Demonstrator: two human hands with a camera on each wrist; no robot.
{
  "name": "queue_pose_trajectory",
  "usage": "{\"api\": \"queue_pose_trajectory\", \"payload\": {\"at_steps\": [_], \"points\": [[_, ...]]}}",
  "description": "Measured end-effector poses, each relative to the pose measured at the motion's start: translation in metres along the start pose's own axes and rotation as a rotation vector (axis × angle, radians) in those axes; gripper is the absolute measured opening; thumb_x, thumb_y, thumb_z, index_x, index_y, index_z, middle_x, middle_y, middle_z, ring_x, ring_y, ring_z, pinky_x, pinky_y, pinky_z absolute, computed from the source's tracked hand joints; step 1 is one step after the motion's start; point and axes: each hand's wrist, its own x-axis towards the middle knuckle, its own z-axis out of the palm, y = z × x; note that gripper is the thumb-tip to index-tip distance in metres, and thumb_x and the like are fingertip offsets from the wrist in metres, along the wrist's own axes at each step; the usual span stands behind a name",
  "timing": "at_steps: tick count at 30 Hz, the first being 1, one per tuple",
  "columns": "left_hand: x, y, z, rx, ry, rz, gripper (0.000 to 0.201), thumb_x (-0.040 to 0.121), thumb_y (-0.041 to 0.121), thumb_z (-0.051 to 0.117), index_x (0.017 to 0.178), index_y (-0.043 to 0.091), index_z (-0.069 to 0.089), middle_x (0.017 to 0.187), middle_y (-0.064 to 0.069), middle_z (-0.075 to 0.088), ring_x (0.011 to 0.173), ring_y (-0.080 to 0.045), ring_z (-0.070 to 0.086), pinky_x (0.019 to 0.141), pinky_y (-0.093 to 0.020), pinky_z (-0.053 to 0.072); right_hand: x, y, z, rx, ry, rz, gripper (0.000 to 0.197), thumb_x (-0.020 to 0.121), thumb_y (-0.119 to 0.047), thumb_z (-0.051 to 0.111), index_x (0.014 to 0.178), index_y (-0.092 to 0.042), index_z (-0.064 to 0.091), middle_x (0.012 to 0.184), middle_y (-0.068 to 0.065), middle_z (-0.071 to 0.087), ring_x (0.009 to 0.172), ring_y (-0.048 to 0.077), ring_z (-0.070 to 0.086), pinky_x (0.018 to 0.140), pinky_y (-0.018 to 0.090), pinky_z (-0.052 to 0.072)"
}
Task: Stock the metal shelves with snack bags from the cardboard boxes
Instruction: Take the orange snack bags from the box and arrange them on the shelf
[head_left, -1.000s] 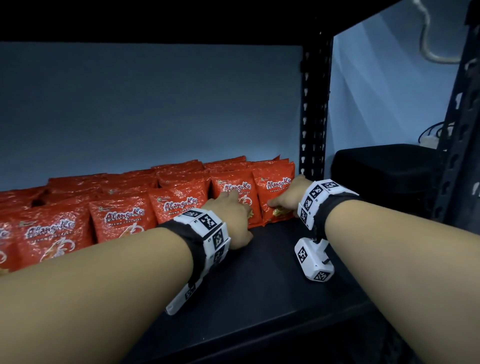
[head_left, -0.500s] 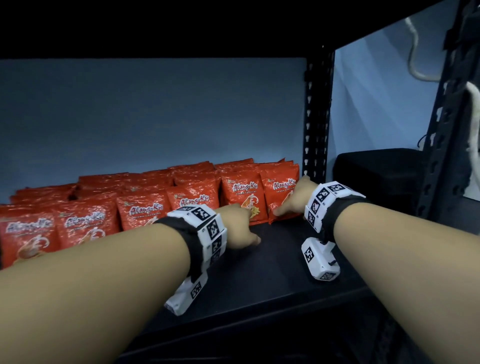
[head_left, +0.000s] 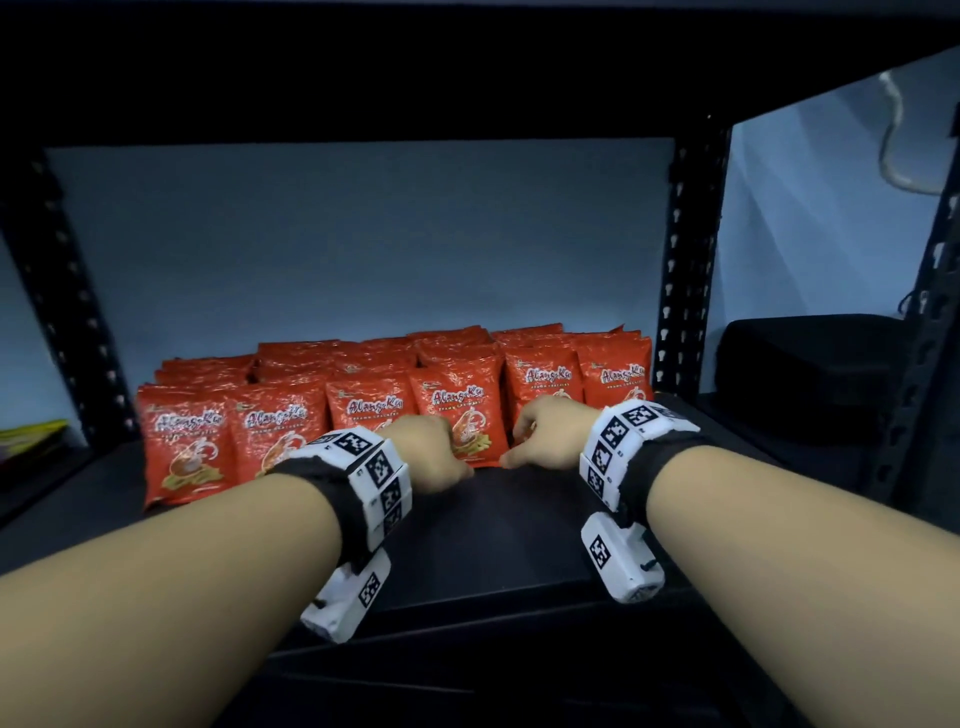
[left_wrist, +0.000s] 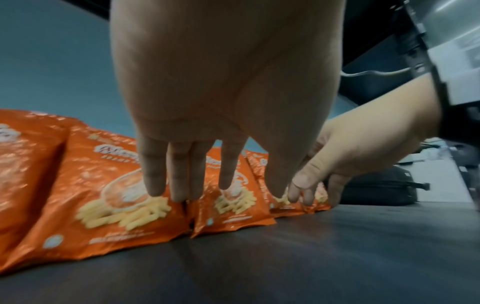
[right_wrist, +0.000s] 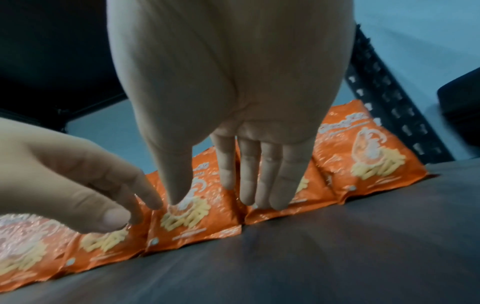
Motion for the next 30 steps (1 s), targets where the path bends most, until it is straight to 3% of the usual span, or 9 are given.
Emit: {"api": "queue_pose_trajectory", "payload": {"at_steps": [3,7,13,16,22,24,27,30], "points": [[0.007,-0.004,0.006,-0.048,-0.03,-0.017,0.065,0.089,0.057,0.068,0.139,0.018,0.058,0.134,-0.004,0.064,0.121,-0.024,0.061,0.101,-0.034,0.05,0.005,-0.007,0.008,0.002,-0.045,0.004,0.055,0.085,-0.047,0.079,0.125,-0.012,0.068,0.124,0.006,0.069,0.109,0.026,0.067,0.098,0.039,0.054],[0.014,-0.003,0.008,-0.083,-0.03,-0.004,0.066,0.09,0.055,0.067,0.143,0.018,0.056,0.138,-0.004,0.062,0.123,-0.023,0.06,0.103,-0.033,0.049,0.011,-0.01,0.014,-0.064,-0.099,-0.009,0.063,0.089,-0.049,0.074,0.141,-0.016,0.06,0.14,0.002,0.061,0.122,0.023,0.06,0.104,0.035,0.049],[0.018,-0.007,0.015,-0.072,-0.013,0.023,0.069,0.094,0.053,0.062,0.152,0.02,0.046,0.149,-0.009,0.048,0.132,-0.027,0.052,0.105,-0.034,0.044,0.017,-0.013,0.017,-0.111,-0.122,-0.001,0.068,0.094,-0.049,0.067,0.151,-0.016,0.05,0.15,0.004,0.054,0.133,0.024,0.054,0.11,0.035,0.044],[0.02,-0.009,0.017,-0.077,-0.023,0.016,0.069,0.092,0.055,0.063,0.149,0.019,0.049,0.147,-0.011,0.047,0.129,-0.029,0.054,0.104,-0.035,0.046,0.018,-0.014,0.018,-0.134,-0.129,-0.003,0.063,0.095,-0.048,0.066,0.148,-0.017,0.053,0.147,0.004,0.057,0.128,0.024,0.057,0.108,0.036,0.046],[0.017,-0.016,0.012,-0.095,0.002,0.011,0.056,0.087,0.056,0.068,0.125,0.016,0.065,0.125,-0.008,0.062,0.107,-0.025,0.063,0.09,-0.034,0.052,0.019,-0.011,0.018,-0.047,-0.045,0.004,0.061,0.088,-0.047,0.075,0.138,-0.017,0.059,0.135,0.002,0.061,0.116,0.022,0.061,0.103,0.035,0.05],[0.014,-0.021,0.009,-0.112,0.031,0.02,0.057,0.088,0.053,0.069,0.132,0.017,0.061,0.129,-0.008,0.06,0.112,-0.026,0.061,0.091,-0.032,0.049,0.018,-0.011,0.018,-0.039,-0.016,0.005,0.062,0.086,-0.047,0.078,0.137,-0.019,0.057,0.13,0.001,0.062,0.112,0.021,0.062,0.099,0.035,0.051],[0.011,-0.025,0.005,-0.157,0.059,0.037,0.071,0.09,0.051,0.07,0.149,0.02,0.047,0.143,-0.009,0.05,0.127,-0.027,0.055,0.105,-0.034,0.045,0.017,-0.016,0.018,-0.03,0.018,-0.004,0.065,0.085,-0.044,0.079,0.139,-0.019,0.053,0.125,0.002,0.062,0.11,0.023,0.062,0.095,0.033,0.051],[0.013,-0.024,0.004,-0.185,0.069,0.056,0.077,0.09,0.053,0.069,0.154,0.023,0.04,0.147,-0.01,0.046,0.131,-0.028,0.052,0.109,-0.035,0.044,0.017,-0.02,0.017,-0.02,0.046,-0.018,0.068,0.085,-0.043,0.079,0.14,-0.019,0.048,0.115,0.002,0.063,0.103,0.022,0.062,0.09,0.034,0.053]]}}
